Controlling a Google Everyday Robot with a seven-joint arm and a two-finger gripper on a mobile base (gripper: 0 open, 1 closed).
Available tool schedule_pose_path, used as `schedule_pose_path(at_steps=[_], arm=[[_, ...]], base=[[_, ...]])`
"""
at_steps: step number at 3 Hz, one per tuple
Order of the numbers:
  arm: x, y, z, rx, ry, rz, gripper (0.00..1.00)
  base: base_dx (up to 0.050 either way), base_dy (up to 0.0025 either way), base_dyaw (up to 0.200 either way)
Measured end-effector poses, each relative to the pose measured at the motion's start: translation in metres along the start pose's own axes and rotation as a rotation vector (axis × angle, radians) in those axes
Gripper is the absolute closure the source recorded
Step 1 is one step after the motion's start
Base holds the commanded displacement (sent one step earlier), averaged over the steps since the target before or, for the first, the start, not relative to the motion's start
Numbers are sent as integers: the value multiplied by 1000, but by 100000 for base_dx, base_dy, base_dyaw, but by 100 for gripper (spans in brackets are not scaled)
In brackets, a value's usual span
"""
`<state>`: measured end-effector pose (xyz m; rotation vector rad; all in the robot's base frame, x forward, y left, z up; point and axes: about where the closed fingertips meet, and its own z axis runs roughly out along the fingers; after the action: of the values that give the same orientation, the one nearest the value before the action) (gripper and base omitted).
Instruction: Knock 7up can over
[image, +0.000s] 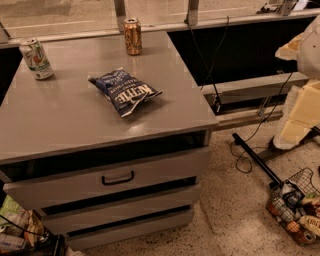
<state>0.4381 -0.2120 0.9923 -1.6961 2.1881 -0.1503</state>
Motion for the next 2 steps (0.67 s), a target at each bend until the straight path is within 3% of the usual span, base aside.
schedule_pose_path(at_steps=[2], arm=[[0,0,0,1,0,0,0]], base=[[3,-4,9441]])
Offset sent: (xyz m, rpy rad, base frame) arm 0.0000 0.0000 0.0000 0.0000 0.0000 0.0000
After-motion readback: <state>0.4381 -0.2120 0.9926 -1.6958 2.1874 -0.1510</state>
